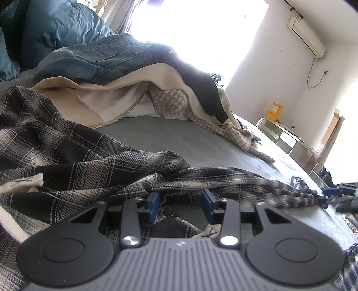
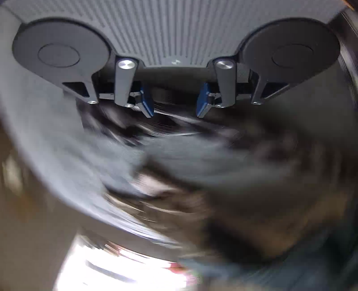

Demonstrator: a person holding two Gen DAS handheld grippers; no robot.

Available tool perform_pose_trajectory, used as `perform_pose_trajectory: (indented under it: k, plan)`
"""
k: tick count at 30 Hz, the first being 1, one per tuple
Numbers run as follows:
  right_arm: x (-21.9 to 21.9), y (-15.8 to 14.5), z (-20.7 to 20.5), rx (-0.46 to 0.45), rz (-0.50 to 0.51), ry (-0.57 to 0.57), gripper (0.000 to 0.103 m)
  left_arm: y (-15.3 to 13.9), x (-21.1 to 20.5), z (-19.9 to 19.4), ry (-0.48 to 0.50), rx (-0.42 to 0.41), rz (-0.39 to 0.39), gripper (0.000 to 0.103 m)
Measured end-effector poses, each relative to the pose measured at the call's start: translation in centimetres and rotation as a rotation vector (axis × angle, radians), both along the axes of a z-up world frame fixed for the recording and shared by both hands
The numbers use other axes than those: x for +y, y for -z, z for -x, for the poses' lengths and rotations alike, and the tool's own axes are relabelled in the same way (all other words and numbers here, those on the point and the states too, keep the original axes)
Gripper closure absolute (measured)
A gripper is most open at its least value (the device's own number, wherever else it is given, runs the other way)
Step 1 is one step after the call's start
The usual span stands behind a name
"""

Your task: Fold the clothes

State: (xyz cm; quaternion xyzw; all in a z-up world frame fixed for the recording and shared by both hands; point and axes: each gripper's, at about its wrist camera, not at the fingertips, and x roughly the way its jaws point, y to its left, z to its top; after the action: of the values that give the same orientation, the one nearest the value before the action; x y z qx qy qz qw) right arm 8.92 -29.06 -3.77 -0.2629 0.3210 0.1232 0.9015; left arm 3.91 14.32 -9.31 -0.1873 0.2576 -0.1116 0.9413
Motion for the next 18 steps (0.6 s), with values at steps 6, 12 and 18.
perform_pose_trajectory:
  k: [6,12,18]
  plan:
    - [3.3,2.8,-2.3,0.036,0.330,-0.140,0.064,0.0,0.1,0.1,0.002,-0.001,0.005,0.062]
    - [3.3,1.2,-1.9,0.003,0.315,-0.062,0.102,0.0,0.1,0.2,0.000,-0.005,0.004,0.062]
    - [2.9,-2.5,3.2,-0.047,0.263,-0.048,0.102,-1.1,-0.3,1.0,0.019,-0.038,-0.007,0.059]
